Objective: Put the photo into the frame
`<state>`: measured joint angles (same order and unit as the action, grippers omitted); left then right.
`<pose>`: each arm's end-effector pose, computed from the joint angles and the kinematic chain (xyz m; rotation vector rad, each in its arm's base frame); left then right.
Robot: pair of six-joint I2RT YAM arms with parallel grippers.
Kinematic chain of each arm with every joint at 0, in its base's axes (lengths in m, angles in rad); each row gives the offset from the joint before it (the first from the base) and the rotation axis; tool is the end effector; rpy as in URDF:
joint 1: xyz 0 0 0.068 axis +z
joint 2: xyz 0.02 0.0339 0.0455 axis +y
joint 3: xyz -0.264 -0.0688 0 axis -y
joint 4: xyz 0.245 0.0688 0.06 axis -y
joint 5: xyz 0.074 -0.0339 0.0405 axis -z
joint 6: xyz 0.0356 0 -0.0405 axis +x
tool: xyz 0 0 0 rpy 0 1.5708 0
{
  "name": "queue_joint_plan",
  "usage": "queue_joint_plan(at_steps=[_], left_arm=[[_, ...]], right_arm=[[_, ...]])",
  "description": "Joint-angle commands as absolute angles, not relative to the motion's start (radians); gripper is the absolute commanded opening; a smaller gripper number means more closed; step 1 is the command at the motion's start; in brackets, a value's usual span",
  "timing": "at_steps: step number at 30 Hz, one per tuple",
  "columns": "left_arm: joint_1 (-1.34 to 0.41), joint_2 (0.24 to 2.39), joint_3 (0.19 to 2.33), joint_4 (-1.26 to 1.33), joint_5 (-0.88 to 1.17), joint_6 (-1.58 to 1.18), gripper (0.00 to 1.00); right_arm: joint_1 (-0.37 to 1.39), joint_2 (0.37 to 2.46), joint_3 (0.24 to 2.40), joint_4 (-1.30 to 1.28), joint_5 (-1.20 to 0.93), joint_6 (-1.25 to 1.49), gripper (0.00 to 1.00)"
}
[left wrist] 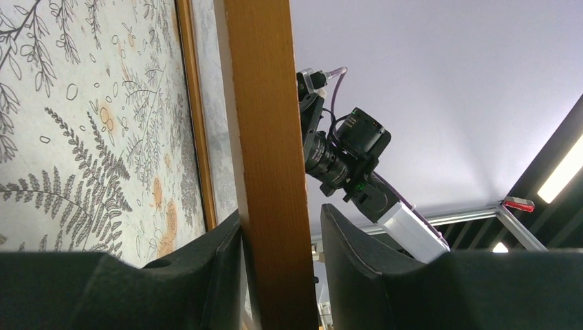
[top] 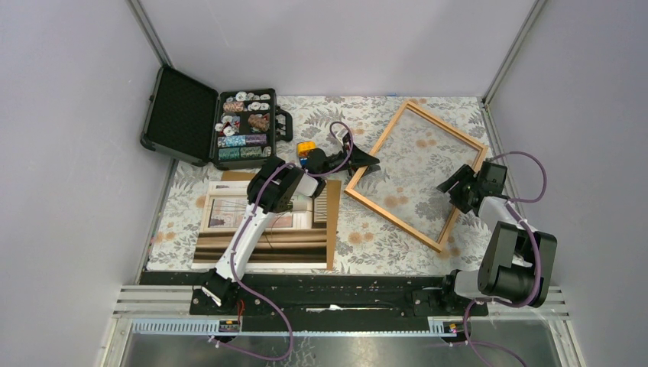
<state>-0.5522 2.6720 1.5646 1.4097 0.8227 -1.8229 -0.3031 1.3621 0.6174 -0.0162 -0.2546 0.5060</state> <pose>0.4225 -0.2910 0.0699 -0.1914 1.9061 -2.3461 0.2553 -0.0704 0.1751 0.8001 2.1935 0.3981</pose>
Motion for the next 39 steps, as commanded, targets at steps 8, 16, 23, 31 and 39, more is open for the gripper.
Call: queue_joint_plan(at_steps=[8, 16, 23, 31, 39], left_arm=[[-0.551, 2.728, 1.561, 1.603, 0.781, -1.819, 0.35], [-0.551, 2.729, 1.562, 1.603, 0.779, -1.819, 0.34], [-0.551, 2.732, 1.563, 1.603, 0.780, -1.822, 0.33], [-0.553, 2.757, 1.594, 1.603, 0.790, -1.851, 0.33], [-0.558, 2.769, 1.609, 1.603, 0.794, -1.864, 0.33]], right_arm=[[-0.315, 1.307, 0.675, -0.180, -0.101, 0.488, 0.71], [-0.324, 1.288, 0.658, -0.184, -0.076, 0.469, 0.72], [-0.325, 1.336, 0.647, -0.153, -0.139, 0.473, 0.72], [-0.325, 1.395, 0.625, -0.059, -0.307, 0.493, 0.71], [-0.325, 1.427, 0.576, 0.058, -0.447, 0.535, 0.70]])
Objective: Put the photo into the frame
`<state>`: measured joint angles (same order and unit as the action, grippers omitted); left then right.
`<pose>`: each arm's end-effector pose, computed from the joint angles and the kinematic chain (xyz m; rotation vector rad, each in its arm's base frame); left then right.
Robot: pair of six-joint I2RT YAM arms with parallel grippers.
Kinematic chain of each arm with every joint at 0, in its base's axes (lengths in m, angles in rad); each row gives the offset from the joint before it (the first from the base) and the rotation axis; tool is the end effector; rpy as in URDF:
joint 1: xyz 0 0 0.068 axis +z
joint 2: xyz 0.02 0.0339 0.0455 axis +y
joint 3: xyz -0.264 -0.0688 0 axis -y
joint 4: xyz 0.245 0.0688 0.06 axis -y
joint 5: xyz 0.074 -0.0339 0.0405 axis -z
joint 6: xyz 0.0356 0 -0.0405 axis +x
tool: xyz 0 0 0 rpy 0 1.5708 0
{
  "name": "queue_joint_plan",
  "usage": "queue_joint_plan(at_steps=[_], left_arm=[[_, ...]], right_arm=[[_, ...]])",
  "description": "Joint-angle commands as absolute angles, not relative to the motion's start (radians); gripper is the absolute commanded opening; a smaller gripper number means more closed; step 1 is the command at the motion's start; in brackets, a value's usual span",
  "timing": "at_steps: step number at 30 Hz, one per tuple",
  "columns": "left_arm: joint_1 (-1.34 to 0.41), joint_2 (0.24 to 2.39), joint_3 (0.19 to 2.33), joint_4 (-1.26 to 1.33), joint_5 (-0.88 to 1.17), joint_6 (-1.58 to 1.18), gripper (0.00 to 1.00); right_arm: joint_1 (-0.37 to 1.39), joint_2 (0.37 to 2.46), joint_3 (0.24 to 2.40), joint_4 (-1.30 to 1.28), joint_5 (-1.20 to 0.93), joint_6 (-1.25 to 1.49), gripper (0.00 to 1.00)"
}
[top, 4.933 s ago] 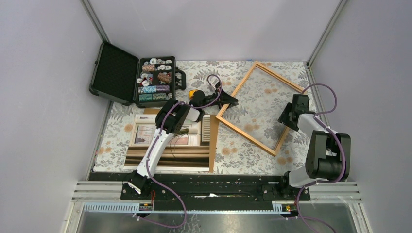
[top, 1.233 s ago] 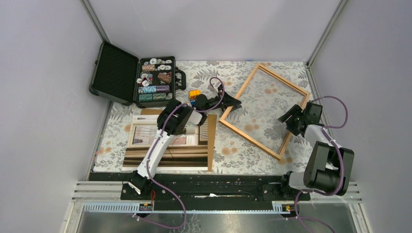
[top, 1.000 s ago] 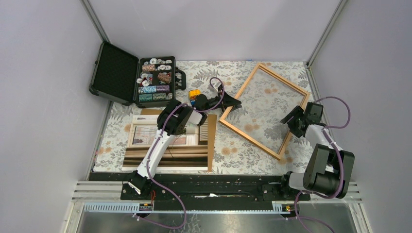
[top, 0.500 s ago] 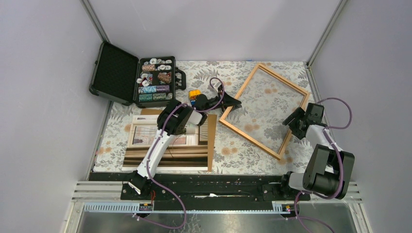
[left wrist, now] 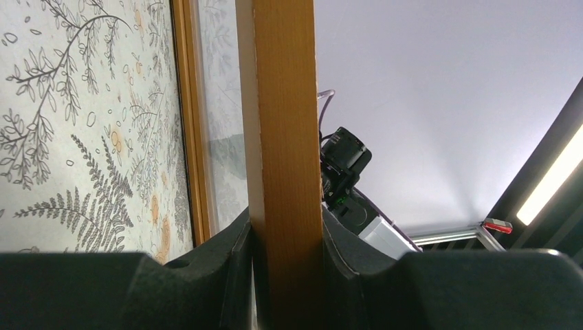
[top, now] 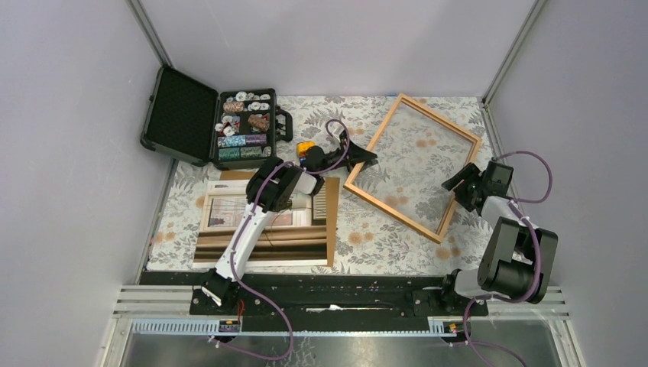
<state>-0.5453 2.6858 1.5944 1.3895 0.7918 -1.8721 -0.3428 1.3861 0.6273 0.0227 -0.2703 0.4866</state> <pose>0.4297 -0.2903 0.0691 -0.2843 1.8989 -2.3626 0.2583 -0.0821 0.1753 0.7999 2.1613 0.3853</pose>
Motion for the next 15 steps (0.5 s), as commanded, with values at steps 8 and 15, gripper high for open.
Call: queue_joint_plan(at_steps=[8, 15], left_arm=[[-0.558, 2.775, 1.612, 1.603, 0.792, -1.872, 0.34], [-0.558, 2.776, 1.614, 1.603, 0.792, -1.873, 0.38]], right_arm=[[-0.325, 1.438, 0.578, 0.066, -0.459, 0.535, 0.70], [-0.325, 1.446, 0.571, 0.077, -0.531, 0.575, 0.69]])
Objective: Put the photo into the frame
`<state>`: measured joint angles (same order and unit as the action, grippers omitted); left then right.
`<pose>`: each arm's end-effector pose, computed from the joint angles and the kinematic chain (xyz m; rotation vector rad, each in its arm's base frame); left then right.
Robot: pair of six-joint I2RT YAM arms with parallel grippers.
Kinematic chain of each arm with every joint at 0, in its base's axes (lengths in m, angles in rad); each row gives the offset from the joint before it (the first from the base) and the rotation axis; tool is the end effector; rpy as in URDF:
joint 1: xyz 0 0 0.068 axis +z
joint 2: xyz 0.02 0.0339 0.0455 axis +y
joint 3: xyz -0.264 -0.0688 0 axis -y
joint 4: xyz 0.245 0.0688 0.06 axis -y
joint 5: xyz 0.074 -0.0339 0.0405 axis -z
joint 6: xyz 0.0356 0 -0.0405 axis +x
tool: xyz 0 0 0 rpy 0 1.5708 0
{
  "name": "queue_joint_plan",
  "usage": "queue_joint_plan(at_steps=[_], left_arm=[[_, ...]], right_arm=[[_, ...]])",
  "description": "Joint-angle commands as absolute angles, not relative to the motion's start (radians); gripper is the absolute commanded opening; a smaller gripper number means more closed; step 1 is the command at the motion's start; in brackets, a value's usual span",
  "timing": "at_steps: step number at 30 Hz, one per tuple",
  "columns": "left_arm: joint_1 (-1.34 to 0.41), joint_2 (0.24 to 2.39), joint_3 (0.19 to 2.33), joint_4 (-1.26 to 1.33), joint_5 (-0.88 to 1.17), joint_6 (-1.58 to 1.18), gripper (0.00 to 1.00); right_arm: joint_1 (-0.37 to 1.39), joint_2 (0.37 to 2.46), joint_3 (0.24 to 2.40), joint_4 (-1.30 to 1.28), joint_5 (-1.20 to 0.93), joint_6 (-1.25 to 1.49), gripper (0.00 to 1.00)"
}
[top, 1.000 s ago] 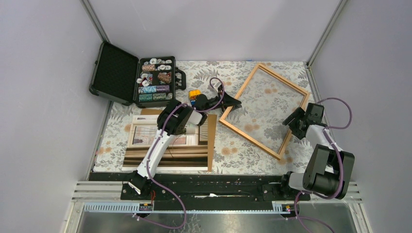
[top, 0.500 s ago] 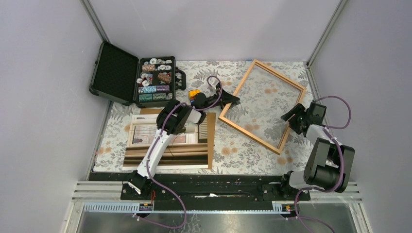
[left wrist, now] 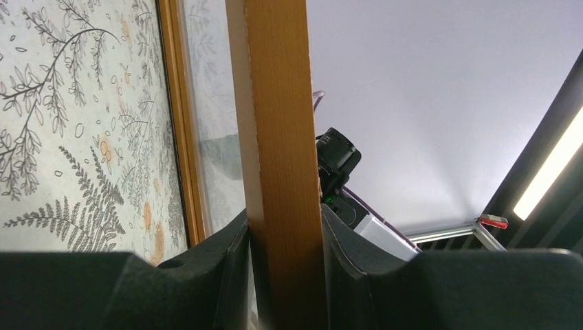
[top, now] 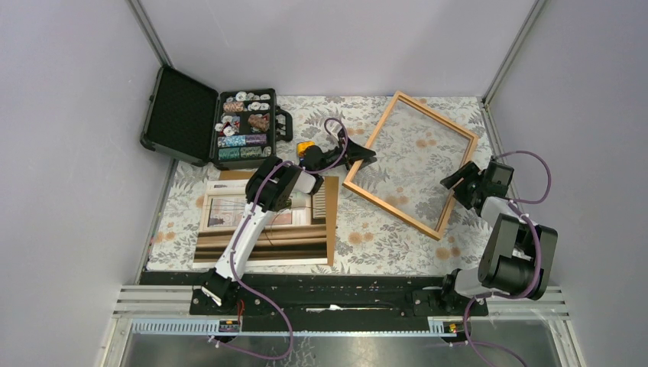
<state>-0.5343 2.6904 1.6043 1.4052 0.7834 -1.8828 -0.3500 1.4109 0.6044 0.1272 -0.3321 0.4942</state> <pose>0.4339 -0.2859 0.0709 -0.2922 1.8691 -2.3654 0.2619 -0.0833 0.1712 0.7531 2.1143 0.4510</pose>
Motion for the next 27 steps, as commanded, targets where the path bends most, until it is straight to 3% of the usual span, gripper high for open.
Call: queue_joint_plan(at_steps=[1, 6, 12, 23, 27], left_arm=[[-0.558, 2.777, 1.613, 1.603, 0.792, -1.873, 0.39], [-0.563, 2.777, 1.615, 1.604, 0.792, -1.873, 0.35], [-0.563, 2.771, 1.614, 1.606, 0.796, -1.868, 0.33], [-0.544, 2.740, 1.562, 1.605, 0.783, -1.837, 0.59], [-0.545, 2.731, 1.544, 1.589, 0.769, -1.818, 0.81]], right_arm=[[-0.325, 1.449, 0.566, 0.085, -0.550, 0.591, 0.69], [-0.325, 1.463, 0.537, 0.154, -0.593, 0.656, 0.69], [-0.325, 1.445, 0.534, 0.113, -0.501, 0.613, 0.69], [-0.325, 1.238, 0.647, -0.166, -0.246, 0.476, 0.71], [-0.325, 1.167, 0.696, -0.236, -0.170, 0.466, 0.73]])
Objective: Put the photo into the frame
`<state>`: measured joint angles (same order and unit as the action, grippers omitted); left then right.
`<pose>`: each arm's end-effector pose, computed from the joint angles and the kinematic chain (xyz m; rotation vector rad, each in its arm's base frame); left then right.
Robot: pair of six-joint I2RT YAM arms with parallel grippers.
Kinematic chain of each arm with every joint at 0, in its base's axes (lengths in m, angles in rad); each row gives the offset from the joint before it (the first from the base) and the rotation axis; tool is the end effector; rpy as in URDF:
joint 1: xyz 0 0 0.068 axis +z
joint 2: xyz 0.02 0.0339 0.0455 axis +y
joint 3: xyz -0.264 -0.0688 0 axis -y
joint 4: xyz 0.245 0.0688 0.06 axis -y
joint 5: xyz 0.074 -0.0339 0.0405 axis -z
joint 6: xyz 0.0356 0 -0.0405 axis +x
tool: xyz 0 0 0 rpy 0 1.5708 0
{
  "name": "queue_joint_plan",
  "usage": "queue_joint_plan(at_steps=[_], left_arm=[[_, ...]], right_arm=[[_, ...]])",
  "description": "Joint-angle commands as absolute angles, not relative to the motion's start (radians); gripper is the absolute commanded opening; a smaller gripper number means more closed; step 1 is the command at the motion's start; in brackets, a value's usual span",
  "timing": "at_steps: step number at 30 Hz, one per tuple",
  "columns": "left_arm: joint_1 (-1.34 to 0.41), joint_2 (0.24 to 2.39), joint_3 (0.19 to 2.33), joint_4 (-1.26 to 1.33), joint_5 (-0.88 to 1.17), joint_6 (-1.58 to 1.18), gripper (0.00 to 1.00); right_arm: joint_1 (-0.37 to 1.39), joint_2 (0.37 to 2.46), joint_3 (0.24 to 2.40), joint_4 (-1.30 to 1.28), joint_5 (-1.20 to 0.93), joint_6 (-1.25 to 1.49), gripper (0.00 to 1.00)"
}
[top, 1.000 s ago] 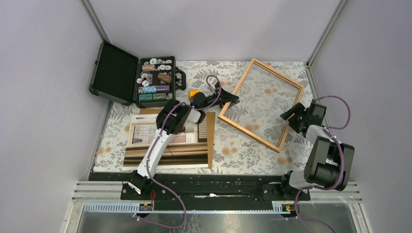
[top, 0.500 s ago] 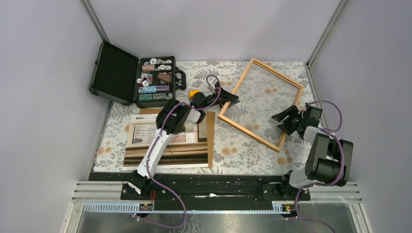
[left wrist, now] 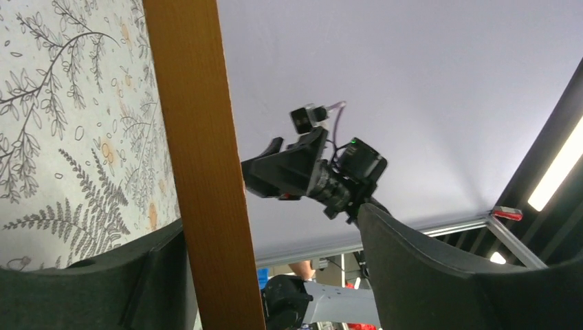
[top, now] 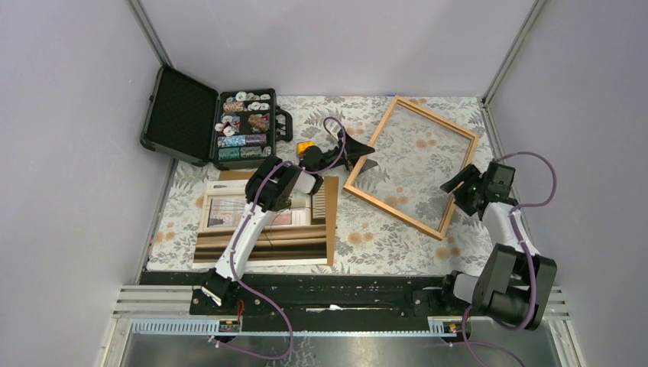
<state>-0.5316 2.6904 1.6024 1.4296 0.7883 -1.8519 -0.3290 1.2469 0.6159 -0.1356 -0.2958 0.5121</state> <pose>0.4336 -0.2843 0.0727 -0.2362 1.8405 -2.3504 0.2371 -0.0700 0.1927 0.8171 2.1890 0.4366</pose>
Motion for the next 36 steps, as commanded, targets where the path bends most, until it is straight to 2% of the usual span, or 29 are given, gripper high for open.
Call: queue_joint_plan(at_steps=[1, 3, 4, 10, 17, 29, 36], left_arm=[[-0.547, 2.723, 1.537, 1.568, 0.769, -1.800, 0.86], [-0.552, 2.690, 1.511, 1.494, 0.768, -1.737, 0.97], [-0.557, 2.667, 1.496, 1.440, 0.769, -1.688, 0.99], [-0.593, 2.487, 1.444, 0.982, 0.708, -1.329, 0.99], [-0.669, 2.363, 1.532, 0.427, 0.485, -0.937, 0.99], [-0.833, 2.314, 1.791, -0.127, -0.068, -0.597, 0.99], [-0.860, 2.296, 1.921, -0.378, -0.221, -0.520, 0.99]], right_arm=[[-0.325, 1.155, 0.707, -0.251, -0.152, 0.462, 0.73], [-0.325, 1.135, 0.734, -0.278, -0.127, 0.452, 0.74], [-0.325, 1.129, 0.738, -0.283, -0.124, 0.452, 0.74], [-0.325, 1.138, 0.735, -0.283, -0.148, 0.450, 0.75], [-0.324, 1.135, 0.729, -0.270, -0.168, 0.448, 0.75], [-0.324, 1.137, 0.720, -0.261, -0.202, 0.445, 0.76], [-0.309, 1.116, 0.705, -0.266, -0.225, 0.449, 0.76]])
